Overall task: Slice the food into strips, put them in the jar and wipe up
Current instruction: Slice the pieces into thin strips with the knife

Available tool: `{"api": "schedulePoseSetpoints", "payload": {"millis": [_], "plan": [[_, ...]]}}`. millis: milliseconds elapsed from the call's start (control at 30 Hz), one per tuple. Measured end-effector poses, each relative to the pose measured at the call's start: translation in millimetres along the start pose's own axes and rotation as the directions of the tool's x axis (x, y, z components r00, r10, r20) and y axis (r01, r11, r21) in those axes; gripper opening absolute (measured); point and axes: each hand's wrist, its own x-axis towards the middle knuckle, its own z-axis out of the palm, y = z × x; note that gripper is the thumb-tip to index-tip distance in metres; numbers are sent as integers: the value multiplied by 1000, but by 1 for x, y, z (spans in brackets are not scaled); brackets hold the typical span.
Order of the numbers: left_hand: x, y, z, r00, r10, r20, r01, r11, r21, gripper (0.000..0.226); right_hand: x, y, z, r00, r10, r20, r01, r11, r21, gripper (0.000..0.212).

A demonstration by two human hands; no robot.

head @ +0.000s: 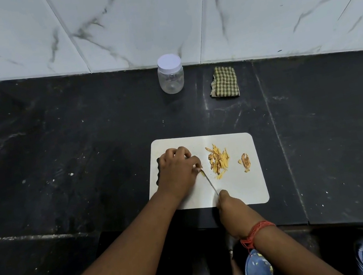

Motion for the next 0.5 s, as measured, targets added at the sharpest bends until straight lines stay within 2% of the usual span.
{"api": "schedulePoseSetpoints", "payload": {"millis": [267,433,500], "plan": [[3,0,-1,995,98,-21,-96,994,58,6,1,3,0,1000,2,16,-3,1000,13,25],[10,-6,-6,945,322,62,-328,932,158,12,1,4,-2,1000,-3,12,2,999,54,22],[15,-5,-9,922,367,122,-385,897,216,16,0,4,-2,1000,-6,10,5,999,54,21]]}}
